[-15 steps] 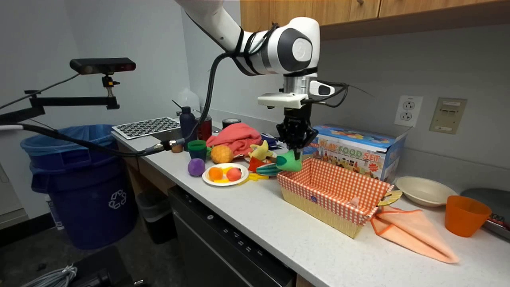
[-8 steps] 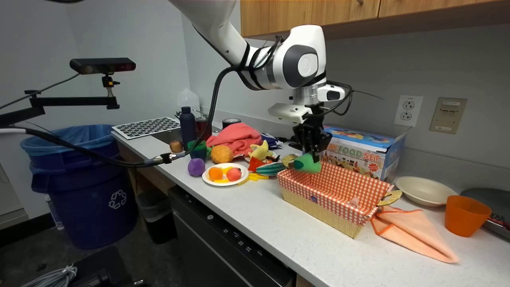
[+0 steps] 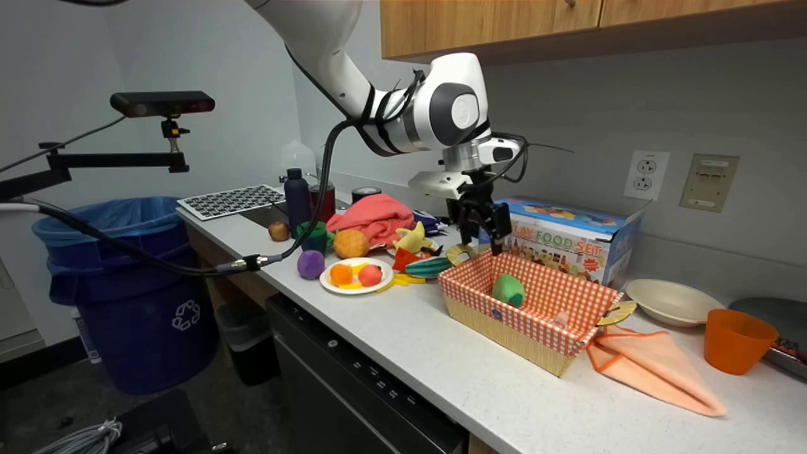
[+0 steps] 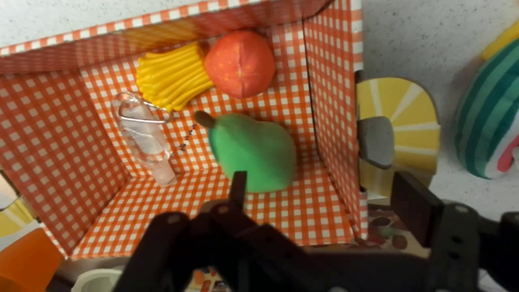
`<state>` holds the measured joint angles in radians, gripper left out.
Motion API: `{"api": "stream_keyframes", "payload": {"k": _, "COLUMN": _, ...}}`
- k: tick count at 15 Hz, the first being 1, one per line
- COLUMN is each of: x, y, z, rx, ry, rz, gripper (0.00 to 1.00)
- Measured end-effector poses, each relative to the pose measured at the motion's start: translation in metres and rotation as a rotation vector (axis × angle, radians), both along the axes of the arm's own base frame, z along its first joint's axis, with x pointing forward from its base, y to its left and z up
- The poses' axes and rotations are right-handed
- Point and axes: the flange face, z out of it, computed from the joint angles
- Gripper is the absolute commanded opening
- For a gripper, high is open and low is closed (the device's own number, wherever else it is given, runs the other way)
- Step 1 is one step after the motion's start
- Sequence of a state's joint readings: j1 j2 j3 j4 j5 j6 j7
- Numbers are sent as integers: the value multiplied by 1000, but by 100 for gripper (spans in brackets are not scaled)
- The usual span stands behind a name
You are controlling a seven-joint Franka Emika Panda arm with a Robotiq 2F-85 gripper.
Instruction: Pick up the plush toys from the countertop and put them in the basket.
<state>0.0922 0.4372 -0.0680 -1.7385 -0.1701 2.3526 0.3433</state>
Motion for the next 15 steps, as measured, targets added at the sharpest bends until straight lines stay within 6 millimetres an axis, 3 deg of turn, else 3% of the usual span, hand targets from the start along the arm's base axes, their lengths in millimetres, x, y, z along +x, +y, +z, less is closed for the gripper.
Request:
{"api": "stream_keyframes", "payload": {"k": 5, "x": -19, "y": 61, "z": 42, "rx": 19, "ry": -18, "rz": 118, "gripper": 100}}
{"api": "stream_keyframes", "payload": {"k": 7, "x": -29, "y": 87, "z": 50, "rx": 63, "ry": 7, "rz": 192, "gripper": 100}}
{"api": "stream_keyframes", "payload": {"k": 10, "x": -39, "y": 120, "z": 39, "rx": 168, "ry": 70, "rz": 298, "gripper": 100}}
{"api": "stream_keyframes", "payload": {"k": 15, "x": -54, "y": 149, "z": -9, "rx": 260, "ry": 243, "rz": 421, "gripper": 100}}
